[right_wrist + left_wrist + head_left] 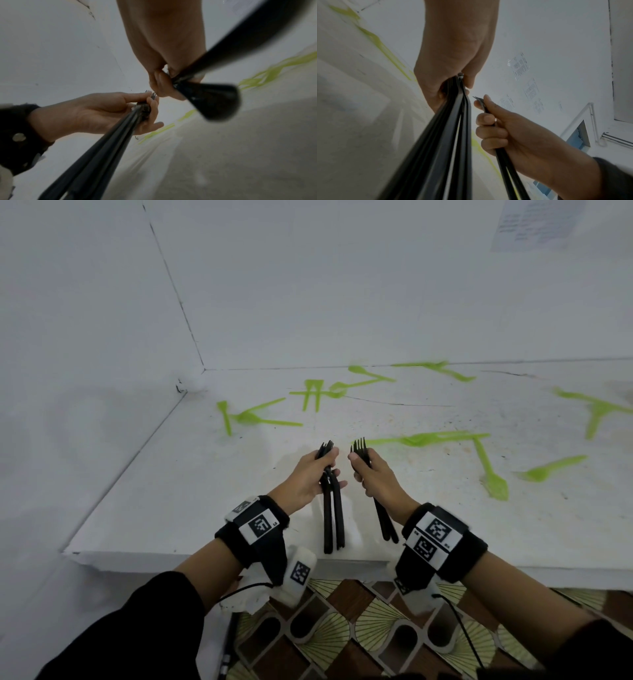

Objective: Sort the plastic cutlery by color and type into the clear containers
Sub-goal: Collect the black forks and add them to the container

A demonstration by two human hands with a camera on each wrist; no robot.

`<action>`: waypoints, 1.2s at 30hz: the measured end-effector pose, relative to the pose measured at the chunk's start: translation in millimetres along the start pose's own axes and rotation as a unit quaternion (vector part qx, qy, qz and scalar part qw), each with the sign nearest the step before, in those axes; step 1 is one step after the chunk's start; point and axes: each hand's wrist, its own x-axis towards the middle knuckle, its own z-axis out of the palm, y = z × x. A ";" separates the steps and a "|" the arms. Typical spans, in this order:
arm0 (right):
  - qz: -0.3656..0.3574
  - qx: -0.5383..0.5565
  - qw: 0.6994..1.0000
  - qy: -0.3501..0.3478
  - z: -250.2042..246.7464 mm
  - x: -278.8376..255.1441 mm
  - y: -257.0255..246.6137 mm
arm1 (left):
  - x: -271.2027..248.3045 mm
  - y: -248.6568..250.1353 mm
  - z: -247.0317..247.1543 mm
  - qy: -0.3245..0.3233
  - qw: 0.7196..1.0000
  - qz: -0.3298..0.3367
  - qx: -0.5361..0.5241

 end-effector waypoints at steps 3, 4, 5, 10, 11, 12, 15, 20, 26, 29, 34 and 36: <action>0.037 0.006 0.998 -0.043 2.6 1.0 -2.8 | -0.6 -1.8 4.6 -0.015 1.000 0.005 -0.010; 0.035 0.004 0.998 -0.055 3.2 0.4 -4.3 | -1.1 -2.6 6.2 -0.020 1.000 0.011 -0.005; 0.026 -0.006 0.997 -0.066 4.0 -0.5 -5.4 | -1.1 -3.8 7.0 -0.024 1.000 0.017 0.001; -0.031 -0.036 0.994 -0.098 6.4 -6.9 -1.3 | 1.5 -7.1 5.2 -0.024 0.999 0.028 0.017; -0.032 -0.033 0.994 -0.099 6.1 -7.6 -0.4 | 1.8 -7.3 4.4 -0.027 0.999 0.027 0.017; -0.029 -0.025 0.994 -0.103 6.0 -8.2 -0.1 | 1.4 -7.3 3.7 -0.029 0.999 0.026 0.016; -0.013 0.025 0.994 -0.109 5.7 -10.4 1.0 | -0.3 -8.5 2.1 -0.023 1.000 0.020 0.006; -0.028 0.066 0.996 -0.060 6.4 -12.0 6.8 | -5.0 -8.1 1.7 -0.017 1.000 0.017 0.015; -0.053 0.097 0.994 0.000 11.6 -20.2 4.6 | -10.7 -8.5 -1.6 0.003 1.000 0.015 -0.022; -0.033 0.075 0.996 0.044 10.4 -21.4 4.5 | -11.3 -8.1 -4.8 0.019 0.998 0.010 -0.051; -0.068 -0.112 0.991 -0.009 7.5 -20.6 5.3 | -13.7 -11.6 -6.0 0.017 0.999 0.004 -0.043; -0.088 -0.159 0.981 -0.061 11.9 -22.1 4.2 | -14.8 -13.4 -4.7 0.027 0.999 0.006 -0.031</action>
